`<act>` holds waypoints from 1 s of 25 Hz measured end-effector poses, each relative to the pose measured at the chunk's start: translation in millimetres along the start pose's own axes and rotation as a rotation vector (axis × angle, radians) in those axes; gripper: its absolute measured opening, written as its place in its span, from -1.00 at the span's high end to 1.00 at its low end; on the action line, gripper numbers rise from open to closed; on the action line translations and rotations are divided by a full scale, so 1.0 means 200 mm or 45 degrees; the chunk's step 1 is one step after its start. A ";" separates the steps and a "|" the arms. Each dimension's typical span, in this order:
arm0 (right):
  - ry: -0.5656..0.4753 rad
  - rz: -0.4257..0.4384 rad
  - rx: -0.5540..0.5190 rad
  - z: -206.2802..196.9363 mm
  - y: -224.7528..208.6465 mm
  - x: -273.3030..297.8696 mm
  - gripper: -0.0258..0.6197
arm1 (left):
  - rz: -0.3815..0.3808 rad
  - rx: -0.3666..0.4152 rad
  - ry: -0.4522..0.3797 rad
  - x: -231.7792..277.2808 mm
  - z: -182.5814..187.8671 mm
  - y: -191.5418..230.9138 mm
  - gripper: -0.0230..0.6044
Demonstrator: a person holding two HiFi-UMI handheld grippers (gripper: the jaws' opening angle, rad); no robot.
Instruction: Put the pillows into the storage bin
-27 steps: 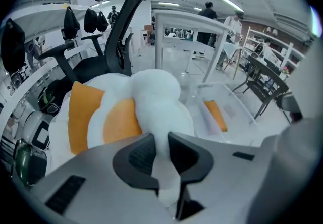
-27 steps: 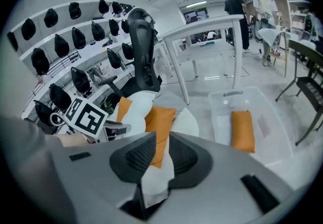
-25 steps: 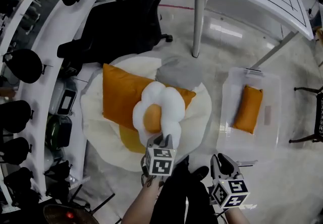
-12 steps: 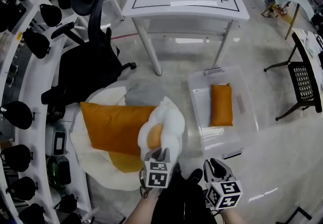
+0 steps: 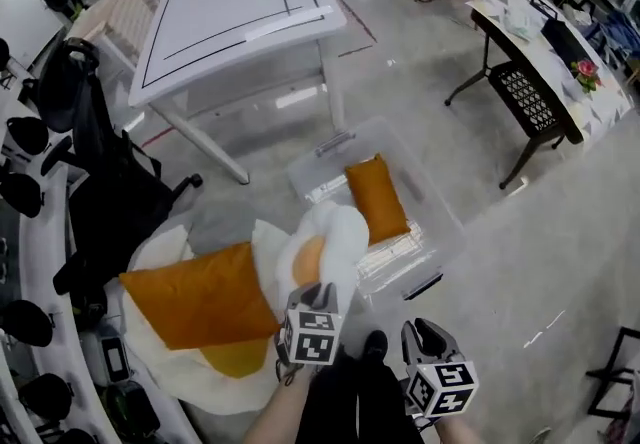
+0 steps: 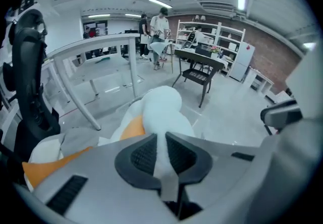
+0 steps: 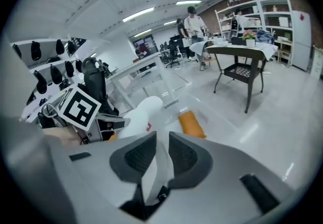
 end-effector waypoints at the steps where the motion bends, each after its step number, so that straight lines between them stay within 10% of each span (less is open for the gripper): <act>1: -0.015 -0.025 0.029 0.00 -0.05 -0.02 0.68 | -0.020 0.036 -0.005 0.03 0.05 -0.03 0.80; 17: -0.170 -0.229 0.354 -0.08 -0.58 -0.25 0.69 | -0.171 0.494 0.072 0.65 0.50 -0.56 0.79; 25: -0.154 -0.252 0.407 -0.13 -0.67 -0.27 0.69 | -0.142 0.495 -0.005 0.72 0.57 -0.66 0.74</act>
Point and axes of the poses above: the fingertips, and each gripper's own axes: x forward along the fingers, y to its left, z out of its top, the point moved 9 cm from there along -x, backward along the fingers, and after that the axes turned 14 degrees about x, right-handed, at the moved point
